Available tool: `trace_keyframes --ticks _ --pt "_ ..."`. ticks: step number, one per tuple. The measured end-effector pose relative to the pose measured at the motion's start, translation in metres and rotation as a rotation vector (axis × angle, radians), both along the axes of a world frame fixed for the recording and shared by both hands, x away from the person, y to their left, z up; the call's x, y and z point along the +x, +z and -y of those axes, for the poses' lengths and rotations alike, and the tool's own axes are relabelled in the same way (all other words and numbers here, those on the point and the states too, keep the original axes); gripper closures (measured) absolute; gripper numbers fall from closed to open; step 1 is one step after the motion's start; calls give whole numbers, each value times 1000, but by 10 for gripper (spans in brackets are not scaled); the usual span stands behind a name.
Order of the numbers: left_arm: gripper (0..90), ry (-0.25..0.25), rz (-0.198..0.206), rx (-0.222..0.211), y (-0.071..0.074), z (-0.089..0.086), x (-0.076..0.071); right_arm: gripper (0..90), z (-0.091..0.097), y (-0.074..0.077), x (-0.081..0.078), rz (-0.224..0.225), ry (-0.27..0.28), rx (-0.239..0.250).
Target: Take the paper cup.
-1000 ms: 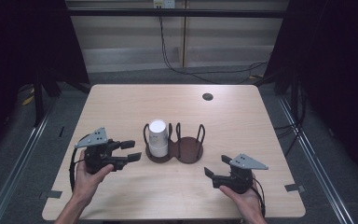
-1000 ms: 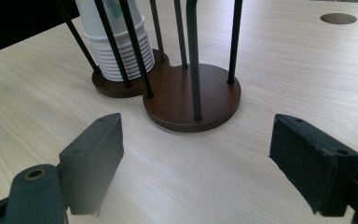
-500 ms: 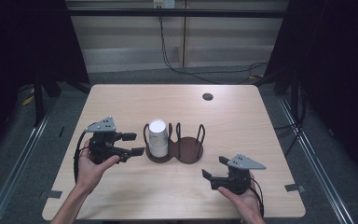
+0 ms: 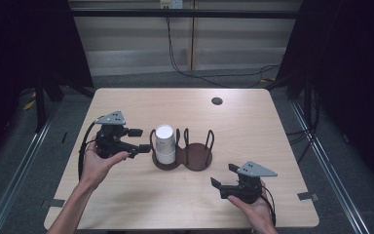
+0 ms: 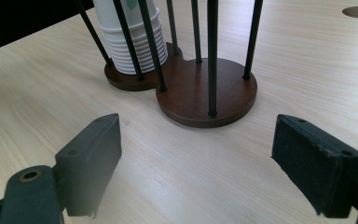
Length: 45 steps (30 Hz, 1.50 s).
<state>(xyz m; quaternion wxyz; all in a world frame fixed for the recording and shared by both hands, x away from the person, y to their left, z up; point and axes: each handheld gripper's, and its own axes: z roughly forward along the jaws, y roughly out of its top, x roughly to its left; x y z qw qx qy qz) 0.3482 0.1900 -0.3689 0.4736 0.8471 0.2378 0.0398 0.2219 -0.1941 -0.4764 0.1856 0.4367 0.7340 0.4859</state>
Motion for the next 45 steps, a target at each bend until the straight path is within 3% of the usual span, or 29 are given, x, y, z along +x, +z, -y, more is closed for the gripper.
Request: trace_keyframes --ticks 2,5,10,18,19,24,26,35,37,41,45 --pt "268 -3 12 32 3 8 4 152 -1 0 0 0 1 -4" --pt "269 -3 19 40 5 13 6 153 -1 0 0 3 -3 -11" --pt "272 -9 11 95 1 26 12 159 0 0 0 4 -4 -23" --pt "291 -22 1 140 0 38 24 159 -2 -1 0 -3 7 -26" --pt "283 -29 -3 162 0 40 26 160 -2 -1 0 -1 9 -24" --pt "275 -39 17 193 0 49 31 159 -3 -1 0 5 15 -29" --pt "275 -34 22 178 -1 53 31 159 -3 -1 0 4 15 -29" --pt "297 -35 55 258 2 67 33 159 -2 -1 0 3 17 -30" --pt "297 -38 40 254 1 68 35 159 -2 -1 0 7 18 -25" --pt "294 -58 37 304 0 73 39 159 -2 -1 0 8 18 -30" --pt "312 -52 20 328 -3 76 41 159 -2 -1 0 10 19 -33"
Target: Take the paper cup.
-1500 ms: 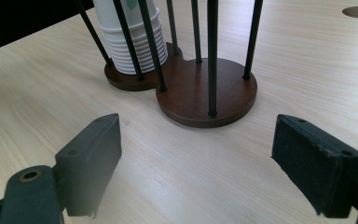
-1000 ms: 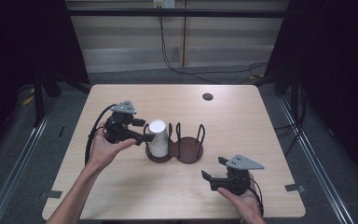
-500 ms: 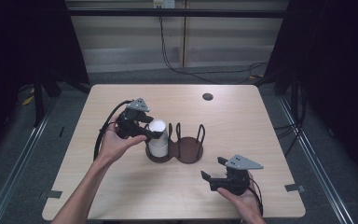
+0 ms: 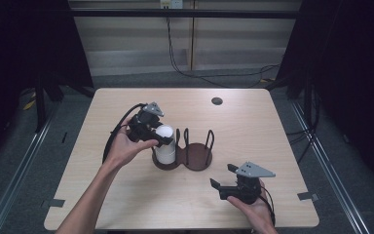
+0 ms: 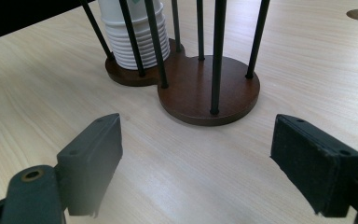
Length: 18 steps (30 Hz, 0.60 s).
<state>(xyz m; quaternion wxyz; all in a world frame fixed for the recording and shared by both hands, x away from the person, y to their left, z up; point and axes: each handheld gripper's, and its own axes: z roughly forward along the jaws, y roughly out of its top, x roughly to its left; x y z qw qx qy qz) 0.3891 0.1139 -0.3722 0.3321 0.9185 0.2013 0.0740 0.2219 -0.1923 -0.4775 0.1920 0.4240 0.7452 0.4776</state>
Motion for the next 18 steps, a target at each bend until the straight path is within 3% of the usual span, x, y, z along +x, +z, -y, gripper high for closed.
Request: trace_keyframes --ticks 6,7,8,18 --pt "331 -4 -28 15 -1 2 2 159 0 0 0 -4 1 3" --pt "326 7 -31 1 -1 3 1 158 0 0 0 -4 2 3" --pt "328 -9 -32 25 0 3 2 157 0 0 0 -4 2 3" --pt "301 -6 -47 77 -3 8 5 157 -1 -1 0 -8 0 2"
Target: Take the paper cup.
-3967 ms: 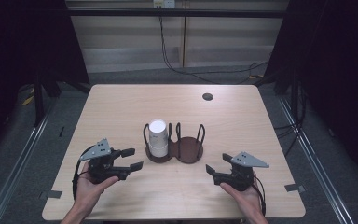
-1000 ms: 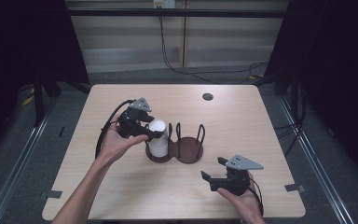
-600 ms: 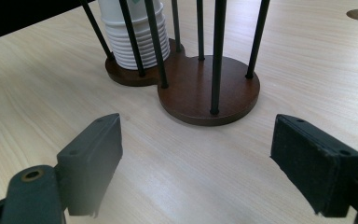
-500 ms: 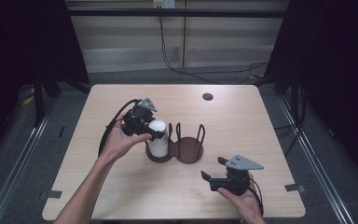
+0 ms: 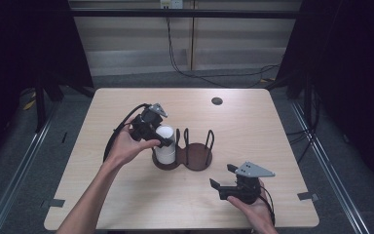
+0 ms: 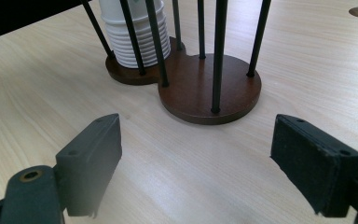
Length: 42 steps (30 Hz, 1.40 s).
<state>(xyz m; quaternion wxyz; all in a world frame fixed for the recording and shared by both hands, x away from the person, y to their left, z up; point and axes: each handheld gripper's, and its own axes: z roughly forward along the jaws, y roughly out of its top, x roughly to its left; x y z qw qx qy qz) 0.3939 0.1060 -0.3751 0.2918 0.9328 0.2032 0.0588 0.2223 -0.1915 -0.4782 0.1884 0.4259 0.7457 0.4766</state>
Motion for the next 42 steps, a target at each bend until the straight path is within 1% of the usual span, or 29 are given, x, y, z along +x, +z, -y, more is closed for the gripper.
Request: trace_keyframes --ticks 1,2,3,5,6,7,9,10,11,12,13,14,16,18,20,29,30,33,35,36,37,40,42 --pt "301 3 -3 -3 -1 0 0 157 0 0 0 1 2 1" --pt "307 3 -4 4 -1 0 1 158 0 0 0 1 3 -1" --pt "315 14 -11 -1 -2 1 1 159 -1 0 0 -1 4 -4" --pt "321 11 -9 15 -2 2 2 159 -1 -1 0 -6 5 -6" --pt "323 20 -9 12 -2 3 2 159 -1 -1 1 -9 3 -4" --pt "327 20 -20 5 -2 3 2 159 -2 -2 1 -10 6 -3" --pt "330 18 -16 10 -2 3 2 159 -2 -2 2 -12 8 -6" --pt "333 20 -20 4 -2 2 2 159 -2 -2 2 -12 9 -7" --pt "334 12 -25 7 -1 2 3 159 -2 -2 2 -12 9 -7" --pt "335 12 -19 11 0 1 3 159 -2 -2 2 -12 9 -7" --pt "337 21 -22 -2 1 1 3 159 -1 -2 2 -11 9 -8" --pt "337 23 -19 -2 2 0 3 159 -1 -2 2 -11 9 -8" --pt "339 37 -24 -11 4 0 3 159 -1 -2 2 -13 7 -7" --pt "339 39 -32 -25 5 -1 3 159 -1 -2 2 -18 6 -8" --pt "339 33 -27 -20 6 -2 3 159 -2 -3 2 -20 7 -8" --pt "341 35 -29 -31 8 -4 2 159 -2 -2 2 -20 5 -6" --pt "341 29 -25 -29 9 -5 3 159 -2 -3 2 -19 6 -6" --pt "345 40 -19 -38 10 -5 1 159 -2 -2 2 -20 6 -6" --pt "346 30 -12 -38 11 -6 0 159 -2 -2 2 -20 7 -6" --pt "350 39 -9 -53 11 -5 -1 159 -2 -2 2 -19 5 -7" --pt "350 30 0 -43 12 -5 -1 159 -2 -2 2 -19 5 -7" --pt "358 33 10 -46 12 -5 -2 159 -2 -2 2 -21 5 -8" --pt "362 30 8 -47 14 -6 -2 159 -2 -2 2 -21 5 -7"
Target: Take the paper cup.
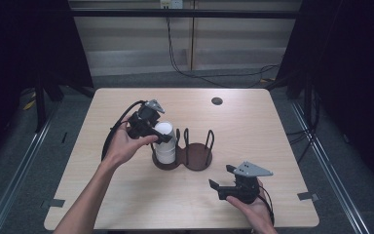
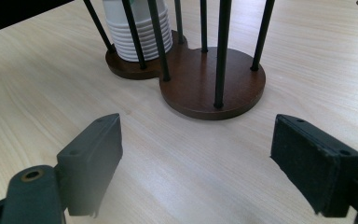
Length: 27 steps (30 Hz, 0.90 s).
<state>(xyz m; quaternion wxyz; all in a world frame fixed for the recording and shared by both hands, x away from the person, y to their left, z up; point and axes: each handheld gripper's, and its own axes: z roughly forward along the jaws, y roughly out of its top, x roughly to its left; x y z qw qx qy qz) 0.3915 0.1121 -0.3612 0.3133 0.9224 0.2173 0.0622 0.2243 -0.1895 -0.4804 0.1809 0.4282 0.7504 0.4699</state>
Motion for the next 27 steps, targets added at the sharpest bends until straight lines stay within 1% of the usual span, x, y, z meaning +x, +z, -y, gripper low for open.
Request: trace_keyframes --ticks 3,4,5,7,12,13,14,16,17,19,20,22,23,24,25,26,27 --pt "363 4 -4 -16 1 -1 -1 159 0 0 0 -1 -1 2" --pt "364 -4 -4 -5 2 -2 -1 159 0 0 0 -1 -1 1" --pt "364 1 -7 -16 1 -2 -1 159 0 0 0 0 0 1" --pt "366 -9 -7 -9 2 -3 -2 159 0 0 0 0 0 1" --pt "367 -11 10 -19 5 -6 -4 159 0 0 0 0 0 0" --pt "367 -11 6 -28 6 -7 -4 159 0 0 0 0 0 0" --pt "367 -11 11 -35 8 -8 -4 159 0 0 0 -1 -1 1" --pt "367 -11 7 -38 8 -9 -4 159 -1 0 0 -3 -2 1" --pt "367 -8 14 -45 9 -10 -4 159 -1 0 0 -3 -2 2" --pt "367 -8 12 -50 9 -11 -4 159 -1 0 0 -4 -1 1" --pt "367 -5 19 -50 10 -11 -4 159 -1 0 0 -4 -1 1" --pt "369 0 24 -67 12 -13 -5 159 -1 -1 1 -2 3 2" --pt "369 13 23 -91 12 -14 -6 159 -1 -1 1 -2 2 2" --pt "369 13 23 -91 12 -14 -6 159 -1 -1 1 -2 2 2" --pt "369 10 19 -100 12 -14 -6 158 -1 -1 1 -3 1 3" --pt "370 15 27 -99 12 -15 -6 158 -1 -1 1 -4 0 5" --pt "370 24 24 -107 12 -15 -7 158 -1 -1 1 -4 0 5"
